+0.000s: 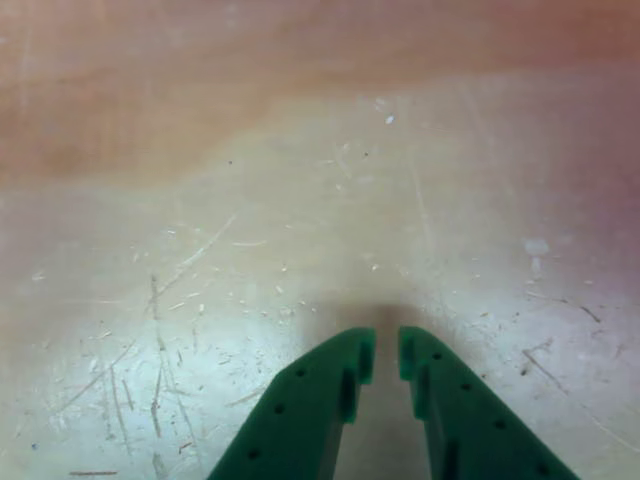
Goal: Put all lego bricks in the bin.
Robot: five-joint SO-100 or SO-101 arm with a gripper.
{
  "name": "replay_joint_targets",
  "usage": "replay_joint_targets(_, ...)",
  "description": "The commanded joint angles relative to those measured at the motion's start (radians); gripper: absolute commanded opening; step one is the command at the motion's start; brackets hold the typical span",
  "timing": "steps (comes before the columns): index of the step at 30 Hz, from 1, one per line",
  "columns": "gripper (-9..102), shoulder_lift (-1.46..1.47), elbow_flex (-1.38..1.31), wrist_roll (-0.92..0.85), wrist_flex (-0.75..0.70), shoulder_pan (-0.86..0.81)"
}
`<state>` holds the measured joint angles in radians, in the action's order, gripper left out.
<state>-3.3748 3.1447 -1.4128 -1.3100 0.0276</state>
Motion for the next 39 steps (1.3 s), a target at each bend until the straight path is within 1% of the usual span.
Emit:
replay_joint_targets(1,1,0.0,0.003,0.023,-0.017,0.012)
replay_joint_targets(16,1,0.0,0.003,0.023,-0.017,0.012)
replay_joint_targets(20,0,0.008,0.003,0.023,-0.018,0.1)
replay_joint_targets(22,0,0.029,0.003,-0.106,-0.023,0.041)
replay_joint_targets(24,0,0.029,0.003,-0.092,-0.023,0.002)
replay_joint_targets(26,0,0.0,0.003,-0.041,-0.017,0.002)
replay_joint_targets(29,0,0.0,0.003,-0.049,0.003,0.002)
replay_joint_targets(31,0,0.021,0.003,-0.092,-0.014,-0.028)
replay_joint_targets(32,0,0.061,-0.003,-0.086,0.028,-0.023)
replay_joint_targets(34,1,0.249,-0.097,-0.061,0.173,-0.041)
replay_joint_targets(35,5,0.362,-0.156,-0.031,0.282,-0.048)
replay_joint_targets(37,7,0.58,-0.27,-0.035,0.443,-0.054)
replay_joint_targets(38,7,0.663,-0.276,-0.043,0.557,-0.048)
replay_joint_targets(39,9,0.762,-0.259,-0.058,0.703,-0.049)
